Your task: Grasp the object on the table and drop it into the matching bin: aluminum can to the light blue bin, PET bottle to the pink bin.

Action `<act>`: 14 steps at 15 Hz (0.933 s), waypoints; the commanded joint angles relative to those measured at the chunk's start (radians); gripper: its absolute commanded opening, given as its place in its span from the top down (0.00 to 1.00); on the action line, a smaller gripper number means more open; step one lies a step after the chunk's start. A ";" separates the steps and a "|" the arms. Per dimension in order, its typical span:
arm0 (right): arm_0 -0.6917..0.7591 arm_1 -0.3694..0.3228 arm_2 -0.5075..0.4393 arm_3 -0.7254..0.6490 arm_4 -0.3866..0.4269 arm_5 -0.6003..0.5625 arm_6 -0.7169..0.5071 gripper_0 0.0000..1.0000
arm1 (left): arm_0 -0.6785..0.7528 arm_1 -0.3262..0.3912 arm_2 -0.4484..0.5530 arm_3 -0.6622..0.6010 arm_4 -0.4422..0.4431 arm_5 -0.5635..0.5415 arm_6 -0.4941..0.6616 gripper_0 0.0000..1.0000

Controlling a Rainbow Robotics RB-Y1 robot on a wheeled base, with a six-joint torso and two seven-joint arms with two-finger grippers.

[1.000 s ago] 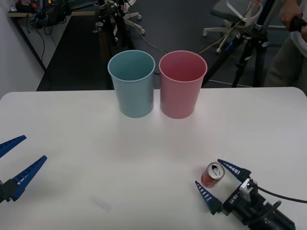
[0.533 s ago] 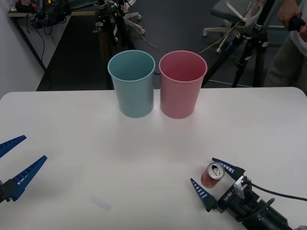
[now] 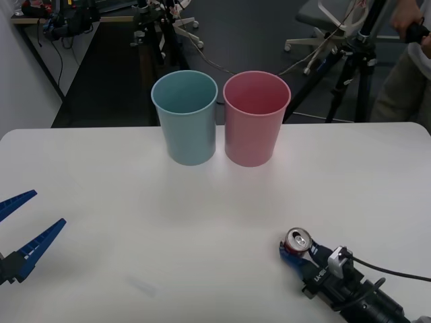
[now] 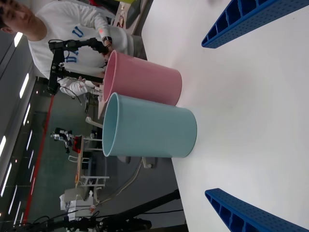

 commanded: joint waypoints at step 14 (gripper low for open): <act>0.166 -0.126 0.044 -0.687 0.232 0.359 -0.566 1.00 | 0.000 0.000 0.000 0.000 0.000 0.000 0.000 0.00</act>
